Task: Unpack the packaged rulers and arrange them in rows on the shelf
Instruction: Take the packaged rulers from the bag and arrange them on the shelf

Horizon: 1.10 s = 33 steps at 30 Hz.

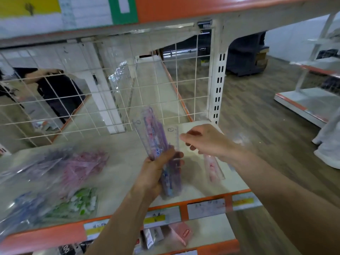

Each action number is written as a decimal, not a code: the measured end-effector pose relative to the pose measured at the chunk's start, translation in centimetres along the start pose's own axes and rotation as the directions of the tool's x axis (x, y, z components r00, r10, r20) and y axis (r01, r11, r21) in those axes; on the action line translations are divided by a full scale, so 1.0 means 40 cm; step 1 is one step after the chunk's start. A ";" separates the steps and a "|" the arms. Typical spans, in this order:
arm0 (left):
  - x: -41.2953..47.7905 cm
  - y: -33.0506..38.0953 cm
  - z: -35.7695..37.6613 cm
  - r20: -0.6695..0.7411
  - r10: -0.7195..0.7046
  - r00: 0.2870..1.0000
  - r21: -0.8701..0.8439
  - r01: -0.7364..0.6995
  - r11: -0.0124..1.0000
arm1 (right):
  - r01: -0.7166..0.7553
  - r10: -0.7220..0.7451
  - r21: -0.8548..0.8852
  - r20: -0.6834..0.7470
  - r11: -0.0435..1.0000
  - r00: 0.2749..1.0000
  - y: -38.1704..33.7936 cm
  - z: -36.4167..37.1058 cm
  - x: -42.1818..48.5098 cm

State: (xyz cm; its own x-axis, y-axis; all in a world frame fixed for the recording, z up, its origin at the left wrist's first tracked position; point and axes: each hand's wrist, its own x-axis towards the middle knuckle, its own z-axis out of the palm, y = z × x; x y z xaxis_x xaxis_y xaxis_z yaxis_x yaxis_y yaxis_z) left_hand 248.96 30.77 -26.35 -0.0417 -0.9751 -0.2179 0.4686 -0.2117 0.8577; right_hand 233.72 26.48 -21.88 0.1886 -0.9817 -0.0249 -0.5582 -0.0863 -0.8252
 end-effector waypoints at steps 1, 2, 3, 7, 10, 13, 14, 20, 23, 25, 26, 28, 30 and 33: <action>-0.001 -0.001 0.000 0.007 0.006 1.000 0.006 -0.006 1.000 | -0.007 0.003 0.055 0.073 0.998 0.997 -0.009 0.012 -0.005; -0.002 0.000 0.001 0.007 0.013 1.000 0.017 -0.013 1.000 | -0.004 -0.006 0.086 0.120 0.996 0.993 -0.013 0.020 -0.007; -0.002 0.000 0.002 0.003 0.016 1.000 0.021 -0.016 1.000 | -0.001 -0.017 0.123 0.139 0.992 0.990 -0.014 0.026 -0.007; 0.000 0.004 0.000 -0.069 -0.024 0.997 -0.037 0.022 0.999 | -0.032 0.003 0.272 0.105 0.962 0.995 -0.011 0.013 0.001; 0.001 0.001 -0.002 -0.070 0.004 0.998 -0.001 -0.004 1.000 | -0.063 0.018 0.287 0.159 0.956 0.987 -0.006 0.004 0.000; 0.003 -0.004 -0.001 -0.061 0.008 0.998 0.012 -0.007 1.000 | -0.112 0.054 0.305 0.192 0.946 0.980 0.003 0.002 -0.004; 0.003 -0.004 -0.002 -0.055 0.000 0.998 -0.006 0.000 1.000 | -0.128 0.076 0.316 0.174 0.940 0.982 0.007 -0.004 -0.002; 0.015 -0.013 -0.020 -0.017 0.018 1.000 0.017 -0.018 1.000 | -0.207 0.215 0.098 -0.085 0.973 0.973 0.074 -0.116 0.014; 0.018 -0.017 -0.023 -0.006 0.028 1.000 0.020 -0.028 0.999 | -0.278 0.280 0.038 -0.150 0.960 0.948 0.111 -0.157 0.016; 0.020 -0.019 -0.024 -0.002 0.032 0.999 0.022 -0.032 0.999 | -0.305 0.325 0.146 -0.139 0.941 0.936 0.128 -0.170 0.016; 0.022 -0.020 -0.025 0.000 0.032 1.000 0.021 -0.032 0.999 | -0.301 0.335 0.232 -0.125 0.925 0.934 0.133 -0.172 0.014; 0.025 -0.021 -0.026 0.004 0.029 1.000 0.021 -0.029 0.999 | -0.244 0.326 0.437 -0.124 0.866 0.937 0.139 -0.174 0.011; 0.028 -0.022 -0.026 0.003 0.029 1.000 0.025 -0.029 0.999 | -0.193 0.327 0.548 -0.156 0.814 0.932 0.145 -0.176 0.012; 0.030 -0.023 -0.029 0.005 0.028 1.000 0.034 -0.028 0.999 | -0.231 0.331 0.434 -0.172 0.871 0.928 0.148 -0.174 0.012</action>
State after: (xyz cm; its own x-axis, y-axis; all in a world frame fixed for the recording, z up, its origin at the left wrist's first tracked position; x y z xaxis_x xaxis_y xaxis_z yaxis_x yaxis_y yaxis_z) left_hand 249.49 29.86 -27.94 -0.0330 -0.9810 -0.1912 0.4397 -0.1861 0.8787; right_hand 224.88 24.30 -22.85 -0.1493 -0.9685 -0.1995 -0.1793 0.2249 -0.9577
